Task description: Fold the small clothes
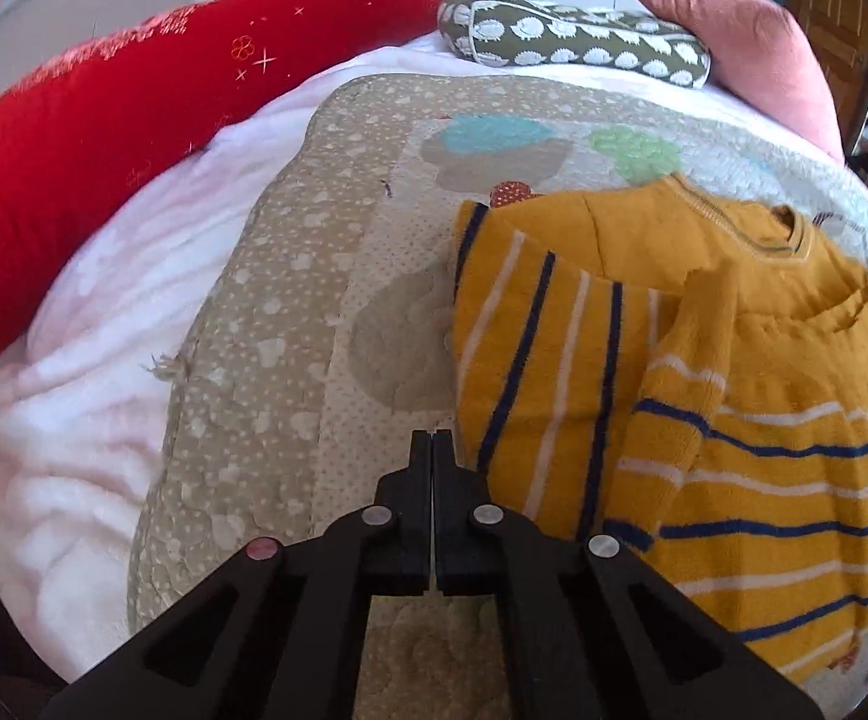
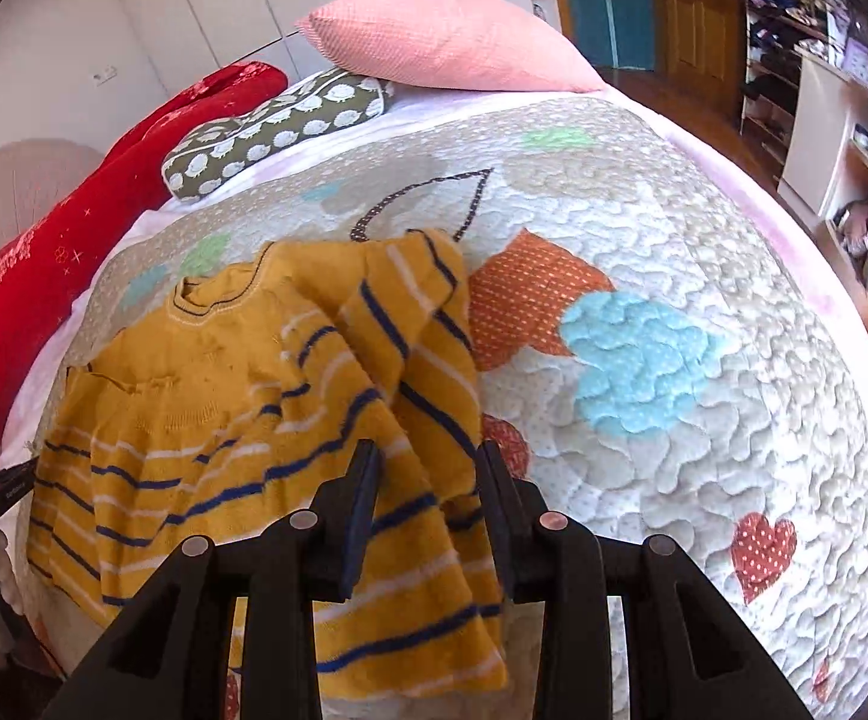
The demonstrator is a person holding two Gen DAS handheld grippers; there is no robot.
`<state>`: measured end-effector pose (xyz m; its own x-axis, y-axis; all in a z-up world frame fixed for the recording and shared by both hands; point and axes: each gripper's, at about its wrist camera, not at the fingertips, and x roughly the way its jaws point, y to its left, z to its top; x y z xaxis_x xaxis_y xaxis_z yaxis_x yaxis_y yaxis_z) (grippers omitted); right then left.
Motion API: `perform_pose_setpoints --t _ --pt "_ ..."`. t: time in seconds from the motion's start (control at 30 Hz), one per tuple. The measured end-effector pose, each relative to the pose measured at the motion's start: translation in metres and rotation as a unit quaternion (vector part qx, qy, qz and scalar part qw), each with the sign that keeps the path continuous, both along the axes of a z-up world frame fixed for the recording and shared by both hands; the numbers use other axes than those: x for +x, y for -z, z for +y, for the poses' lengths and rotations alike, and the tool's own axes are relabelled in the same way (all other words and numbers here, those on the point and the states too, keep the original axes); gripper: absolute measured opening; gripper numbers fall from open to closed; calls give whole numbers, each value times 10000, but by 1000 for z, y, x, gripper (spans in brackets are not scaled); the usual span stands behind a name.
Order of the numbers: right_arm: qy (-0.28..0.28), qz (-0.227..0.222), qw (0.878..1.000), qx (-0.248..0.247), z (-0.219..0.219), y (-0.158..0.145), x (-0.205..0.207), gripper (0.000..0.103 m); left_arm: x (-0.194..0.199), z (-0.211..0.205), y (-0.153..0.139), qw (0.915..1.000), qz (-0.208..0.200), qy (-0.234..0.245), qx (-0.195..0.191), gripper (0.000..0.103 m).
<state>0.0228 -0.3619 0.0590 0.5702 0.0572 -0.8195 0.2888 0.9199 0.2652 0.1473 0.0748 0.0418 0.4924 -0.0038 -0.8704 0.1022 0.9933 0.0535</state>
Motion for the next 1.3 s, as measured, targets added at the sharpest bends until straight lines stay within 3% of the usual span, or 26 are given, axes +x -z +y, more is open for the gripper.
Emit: perform_pose_setpoints --t 0.1,0.17,0.2,0.23,0.33,0.47,0.5,0.53,0.6,0.63,0.67,0.83,0.9,1.0,1.1,1.13,1.2,1.3 --pt "101 -78 9996 254 -11 3 -19 44 -22 20 -16 9988 -46 -53 -481 4" --pt "82 -162 9992 364 -12 4 -32 51 -41 24 -22 9975 -78 20 -703 22" --pt "52 -207 9988 435 -11 4 -38 52 -51 25 -23 9964 -86 68 -845 42" --pt "14 -255 9983 522 -10 5 -44 56 -60 25 -22 9949 -90 132 -994 56" --pt "-143 -344 9964 756 -2 11 -58 62 -80 12 -10 9922 6 374 -1190 61" --pt "-327 -274 9965 715 13 21 -62 63 -89 -15 21 9944 237 523 -885 57" --pt "-350 -261 9967 685 17 23 -61 64 -88 -21 26 9946 296 591 -798 30" --pt "-368 -249 9973 583 22 24 -60 64 -87 -25 28 9938 419 627 -811 11" --pt "-516 -196 9981 274 32 27 -52 64 -82 -26 22 9943 485 552 -777 8" --pt "-628 -144 9978 172 35 27 -48 50 -80 -25 16 9946 482 529 -750 8" --pt "-707 -99 9973 182 36 26 -45 15 -79 -21 8 9951 455 481 -734 7" --pt "-547 -386 9942 837 15 1 -52 13 -82 -3 -21 9963 358 376 -685 5" --pt "-460 -354 9937 960 6 4 -57 13 -82 0 -13 9963 485 287 -652 6" --pt "-324 52 9960 828 1 31 -58 15 -82 4 5 9951 628 224 -725 7" --pt "-192 46 9943 1048 -5 40 -66 22 -88 17 8 9924 639 22 -1052 12" --pt "-165 37 9943 1054 -7 36 -68 31 -91 23 5 9915 582 -48 -1162 18" --pt "-137 -102 9961 864 -9 20 -73 37 -100 34 -1 9912 410 -221 -1238 30" --pt "-151 -418 9989 165 0 -13 -74 37 -119 46 -12 9924 77 -469 -1136 32"
